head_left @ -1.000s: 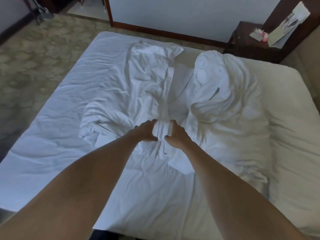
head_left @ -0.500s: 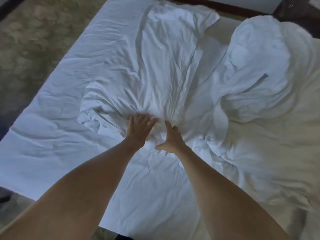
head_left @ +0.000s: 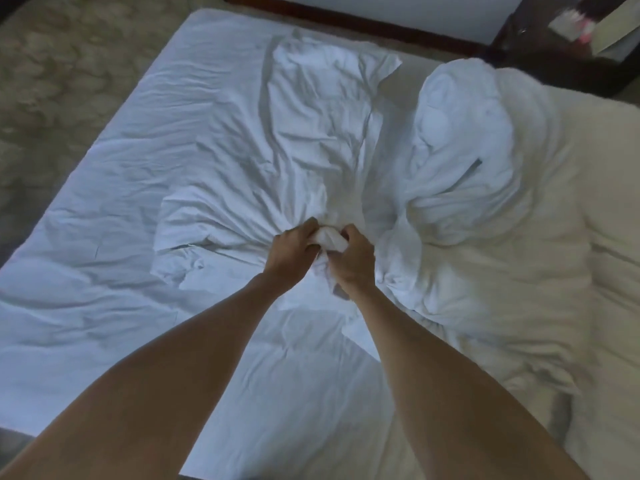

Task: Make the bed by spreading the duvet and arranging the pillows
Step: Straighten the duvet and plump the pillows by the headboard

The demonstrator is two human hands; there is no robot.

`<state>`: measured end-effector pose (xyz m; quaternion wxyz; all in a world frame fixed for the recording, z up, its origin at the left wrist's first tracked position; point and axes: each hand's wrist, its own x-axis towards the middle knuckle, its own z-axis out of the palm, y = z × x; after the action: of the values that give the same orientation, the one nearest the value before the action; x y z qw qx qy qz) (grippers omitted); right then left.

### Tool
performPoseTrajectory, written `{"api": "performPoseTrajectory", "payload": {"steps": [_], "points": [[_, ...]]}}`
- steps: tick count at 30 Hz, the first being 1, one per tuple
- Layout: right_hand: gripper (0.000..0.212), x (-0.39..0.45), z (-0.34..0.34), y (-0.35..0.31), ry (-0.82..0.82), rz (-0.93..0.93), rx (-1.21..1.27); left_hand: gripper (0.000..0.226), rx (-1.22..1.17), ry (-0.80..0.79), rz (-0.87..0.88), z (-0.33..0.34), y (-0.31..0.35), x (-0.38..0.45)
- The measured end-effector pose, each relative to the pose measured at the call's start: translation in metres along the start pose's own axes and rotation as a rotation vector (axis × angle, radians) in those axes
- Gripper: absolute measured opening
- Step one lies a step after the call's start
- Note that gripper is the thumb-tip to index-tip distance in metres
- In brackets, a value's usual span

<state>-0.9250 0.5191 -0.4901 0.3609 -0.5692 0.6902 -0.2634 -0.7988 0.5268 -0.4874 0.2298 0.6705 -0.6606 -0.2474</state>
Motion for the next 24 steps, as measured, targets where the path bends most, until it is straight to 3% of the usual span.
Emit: {"api": "performPoseTrajectory", "payload": {"steps": [3,5,9,11,20,24], "points": [[0.018,-0.012,-0.046,-0.016,0.192,-0.146,-0.191,0.016,-0.052,0.143,0.085,-0.001,0.049,-0.012],[0.021,-0.026,-0.064,-0.007,0.197,-0.149,-0.32,0.015,0.037,0.12,0.134,0.005,0.064,-0.027],[0.028,-0.062,-0.078,0.024,-0.329,0.186,-0.483,0.042,0.49,-0.478,-0.01,0.01,0.045,-0.052],[0.025,-0.077,-0.087,0.025,-0.351,0.276,-0.462,0.042,0.55,-0.63,-0.095,0.006,0.042,-0.057],[0.022,-0.096,-0.162,0.012,-0.111,0.371,-0.47,0.027,0.304,-0.475,0.125,0.015,0.144,-0.045],[0.028,-0.087,-0.184,0.017,-0.091,0.357,-0.501,0.039,0.348,-0.426,0.21,0.024,0.169,-0.035]]}}
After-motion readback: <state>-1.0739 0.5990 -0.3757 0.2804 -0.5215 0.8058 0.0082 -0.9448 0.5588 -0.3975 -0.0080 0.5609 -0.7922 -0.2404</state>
